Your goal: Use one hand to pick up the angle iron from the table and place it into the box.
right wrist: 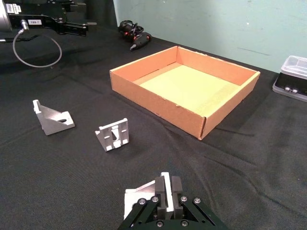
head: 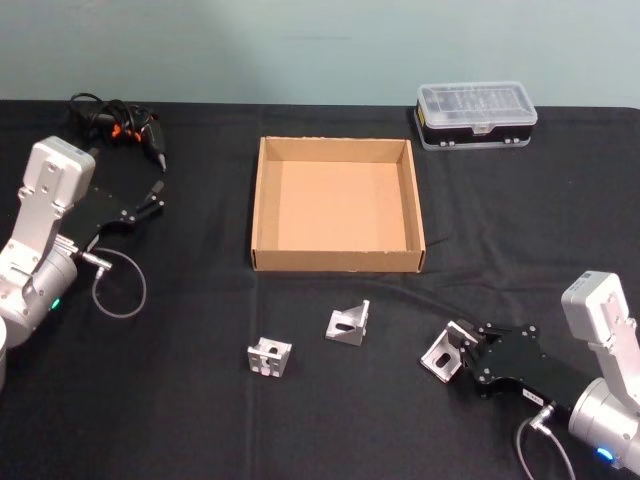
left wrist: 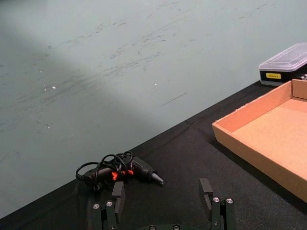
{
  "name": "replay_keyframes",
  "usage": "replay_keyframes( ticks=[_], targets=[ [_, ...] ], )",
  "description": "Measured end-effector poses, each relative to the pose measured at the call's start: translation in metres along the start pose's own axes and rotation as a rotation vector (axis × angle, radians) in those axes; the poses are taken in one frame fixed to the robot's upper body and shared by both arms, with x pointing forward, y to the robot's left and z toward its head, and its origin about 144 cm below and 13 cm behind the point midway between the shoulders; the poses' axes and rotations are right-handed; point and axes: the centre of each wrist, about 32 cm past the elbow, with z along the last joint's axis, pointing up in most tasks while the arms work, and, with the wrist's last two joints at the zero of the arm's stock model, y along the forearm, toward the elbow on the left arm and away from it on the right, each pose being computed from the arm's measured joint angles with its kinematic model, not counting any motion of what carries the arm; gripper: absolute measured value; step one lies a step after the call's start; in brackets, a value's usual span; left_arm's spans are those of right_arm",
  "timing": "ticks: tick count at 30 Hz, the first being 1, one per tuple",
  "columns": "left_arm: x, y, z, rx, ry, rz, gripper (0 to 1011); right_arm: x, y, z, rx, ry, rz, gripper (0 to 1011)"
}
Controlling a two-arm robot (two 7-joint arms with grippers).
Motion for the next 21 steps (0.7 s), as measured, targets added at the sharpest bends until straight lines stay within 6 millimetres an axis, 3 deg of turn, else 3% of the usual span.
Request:
replay_keyframes(
  ticks=[10, 17, 21],
  targets=[
    [0.000, 0.000, 0.000, 0.000, 0.000, 0.000, 1011, 0.004, -0.010, 0.012, 0.080, 0.056, 0.026, 90],
    [0.000, 0.000, 0.000, 0.000, 0.000, 0.000, 1011, 0.010, -0.014, 0.036, 0.136, 0.089, 0.021, 90],
    [0.000, 0.000, 0.000, 0.000, 0.000, 0.000, 1011, 0.020, -0.005, 0.058, 0.158, 0.095, -0.016, 90]
  ],
)
